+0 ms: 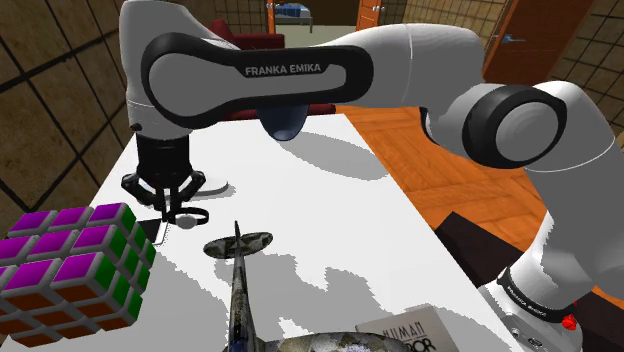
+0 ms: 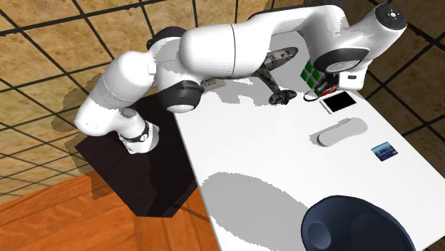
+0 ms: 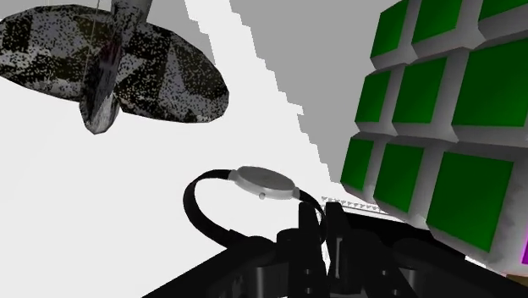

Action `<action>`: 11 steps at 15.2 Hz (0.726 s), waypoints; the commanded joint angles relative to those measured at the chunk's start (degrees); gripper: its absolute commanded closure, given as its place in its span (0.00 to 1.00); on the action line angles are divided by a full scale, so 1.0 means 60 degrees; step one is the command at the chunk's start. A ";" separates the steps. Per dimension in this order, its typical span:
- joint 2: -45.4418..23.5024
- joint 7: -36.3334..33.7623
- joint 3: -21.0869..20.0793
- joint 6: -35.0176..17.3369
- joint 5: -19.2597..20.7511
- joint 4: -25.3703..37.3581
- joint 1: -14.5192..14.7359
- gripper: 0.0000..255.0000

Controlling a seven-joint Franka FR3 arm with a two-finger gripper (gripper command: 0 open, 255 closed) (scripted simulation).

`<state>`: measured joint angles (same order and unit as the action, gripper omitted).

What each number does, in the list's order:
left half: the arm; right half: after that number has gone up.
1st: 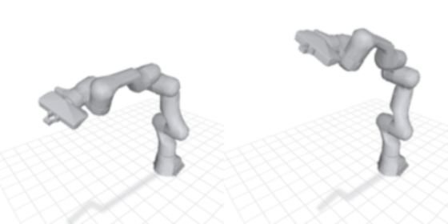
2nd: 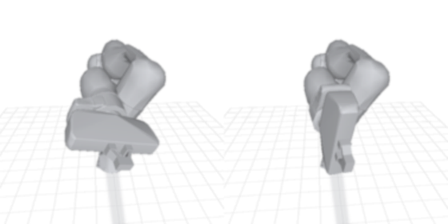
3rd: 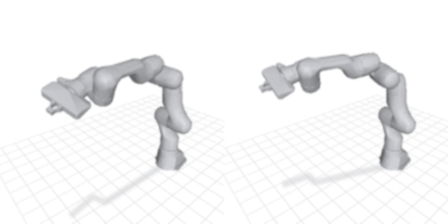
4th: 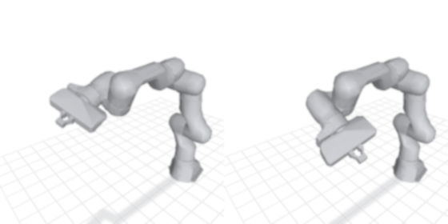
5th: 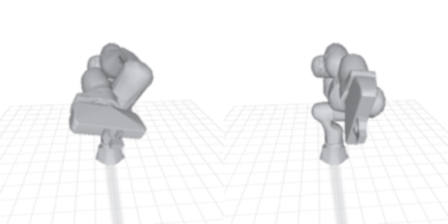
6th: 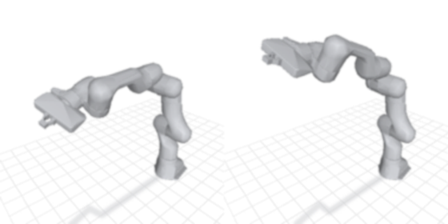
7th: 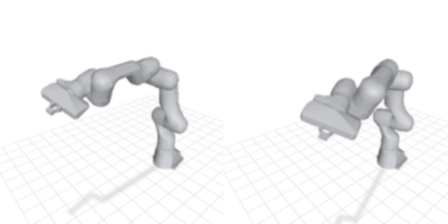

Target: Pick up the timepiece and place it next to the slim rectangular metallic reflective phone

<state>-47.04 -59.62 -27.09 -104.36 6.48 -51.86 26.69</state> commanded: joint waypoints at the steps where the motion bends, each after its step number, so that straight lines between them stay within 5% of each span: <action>1: 0.0063 0.0029 -0.0007 -0.0314 -0.0017 -0.0388 -0.0092 1.00; 11: 0.0057 0.0110 0.0008 -0.1341 -0.0016 -0.1458 -0.0282 1.00</action>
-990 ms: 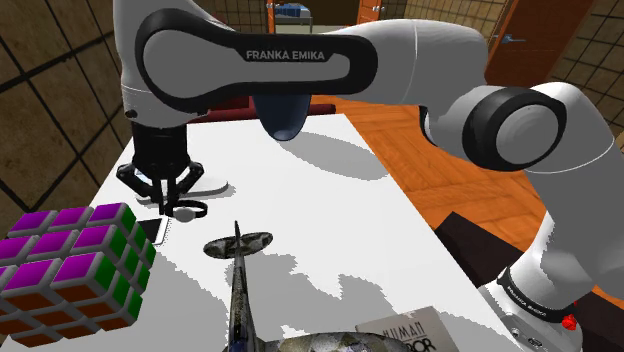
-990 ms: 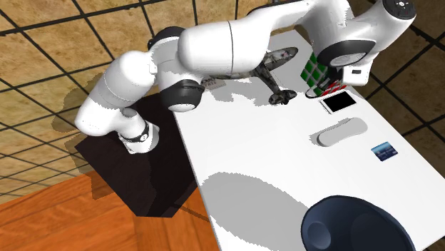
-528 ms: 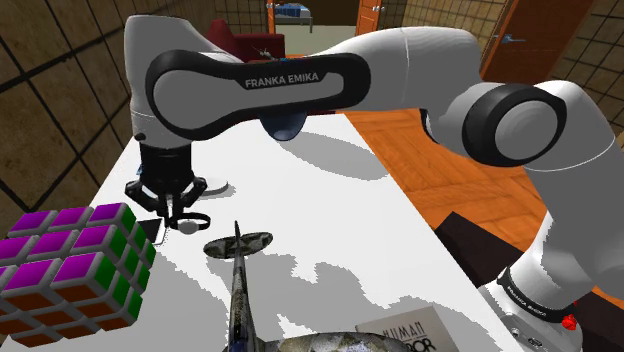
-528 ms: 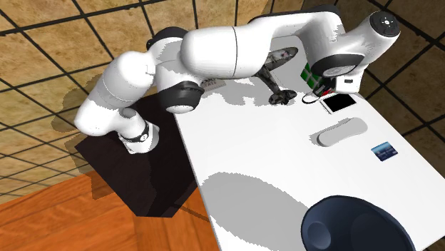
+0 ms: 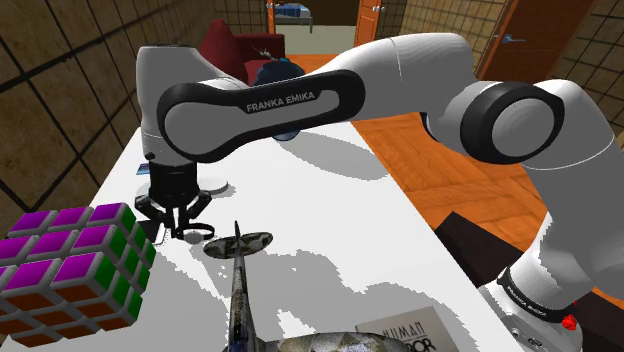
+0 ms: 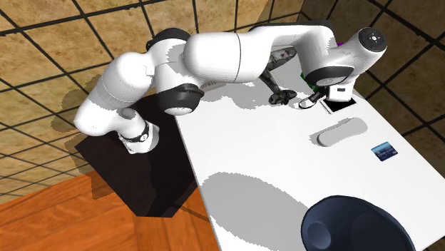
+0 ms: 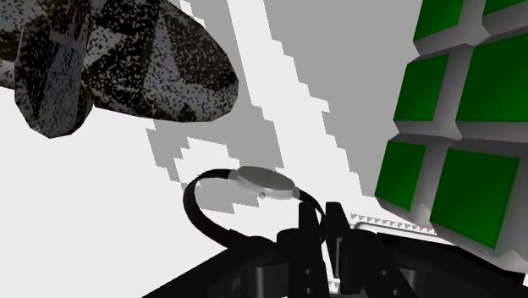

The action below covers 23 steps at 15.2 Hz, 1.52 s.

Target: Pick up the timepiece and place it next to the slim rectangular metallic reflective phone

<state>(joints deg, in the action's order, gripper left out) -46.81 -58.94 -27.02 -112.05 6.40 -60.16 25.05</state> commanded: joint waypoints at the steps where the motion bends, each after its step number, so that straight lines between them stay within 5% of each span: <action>1: 0.0018 -0.0004 -0.0003 -0.0059 -0.0002 -0.0073 -0.0009 1.00; 5: 0.0017 -0.0004 -0.0003 -0.0059 -0.0002 -0.0073 -0.0009 1.00; 6: 0.0018 -0.0004 -0.0003 -0.0059 -0.0002 -0.0073 -0.0009 0.00; 11: 0.0017 -0.0004 -0.0003 -0.0059 -0.0002 -0.0073 -0.0009 0.00; 15: 0.0382 0.0057 -0.0074 0.0885 -0.0108 0.0511 -0.0121 0.00; 23: 0.0383 0.0057 -0.0075 0.0882 -0.0108 0.0506 -0.0122 0.00</action>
